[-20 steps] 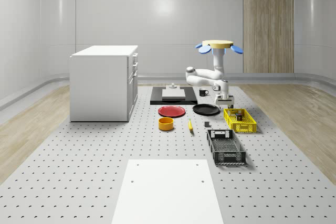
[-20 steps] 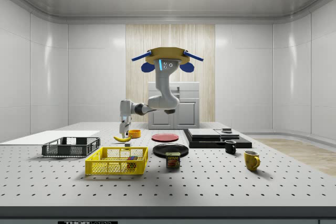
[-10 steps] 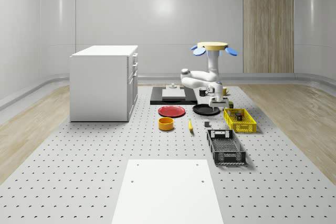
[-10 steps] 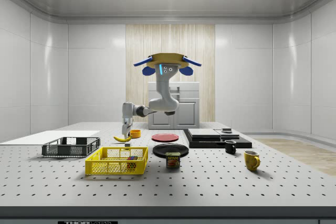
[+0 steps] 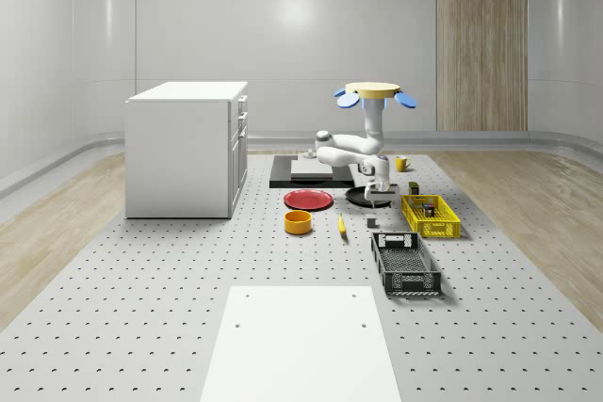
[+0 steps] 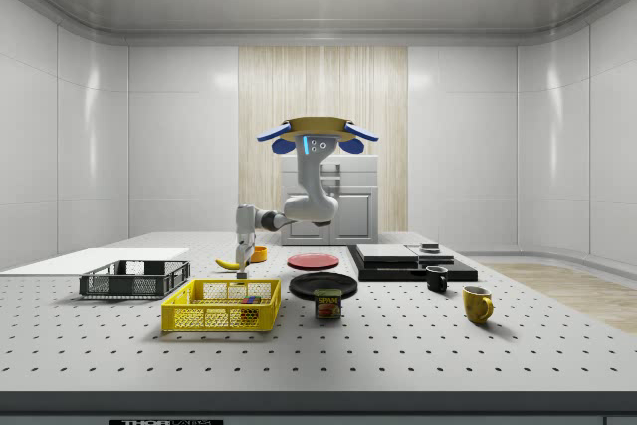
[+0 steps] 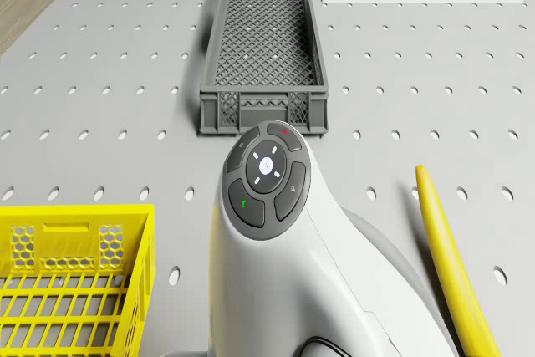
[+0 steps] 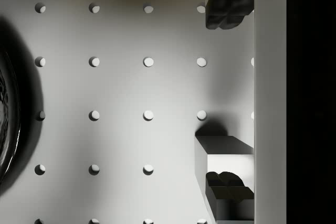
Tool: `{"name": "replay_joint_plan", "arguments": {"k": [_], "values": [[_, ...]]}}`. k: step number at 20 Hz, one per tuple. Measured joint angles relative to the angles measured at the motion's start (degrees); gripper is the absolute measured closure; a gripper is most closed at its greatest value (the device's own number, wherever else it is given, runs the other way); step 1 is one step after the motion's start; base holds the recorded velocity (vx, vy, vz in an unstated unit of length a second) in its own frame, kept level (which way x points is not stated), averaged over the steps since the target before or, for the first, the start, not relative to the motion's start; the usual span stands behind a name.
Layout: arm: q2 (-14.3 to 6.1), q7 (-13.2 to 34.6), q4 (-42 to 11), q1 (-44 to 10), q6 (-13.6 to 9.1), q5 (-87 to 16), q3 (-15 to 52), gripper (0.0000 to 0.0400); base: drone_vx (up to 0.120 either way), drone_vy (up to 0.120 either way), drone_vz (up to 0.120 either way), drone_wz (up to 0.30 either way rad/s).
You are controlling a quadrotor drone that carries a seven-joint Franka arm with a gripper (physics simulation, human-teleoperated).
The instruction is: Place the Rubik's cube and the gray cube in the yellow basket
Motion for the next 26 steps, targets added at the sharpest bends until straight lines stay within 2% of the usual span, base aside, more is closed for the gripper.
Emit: {"name": "replay_joint_plan", "arguments": {"k": [11, 16, 19, 26], "values": [[-0.08, 0.01, 0.00, -0.02, 0.07, 0.03, 0.01, 0.0000, 0.011, -0.120, 0.000, 0.000], [-0.11, 0.02, 0.00, -0.03, 0.10, 0.04, 0.02, 0.0000, 0.104, -0.008, 0.000, 0.000], [-0.13, 0.02, 0.01, -0.03, 0.12, 0.05, 0.02, 0.0000, 0.000, 0.000, -0.093, 0.000], [-0.32, 0.07, 0.81, -0.62, 1.44, -3.65, -3.88, 0.0000, 0.000, 0.000, 0.000, 0.000]]}}
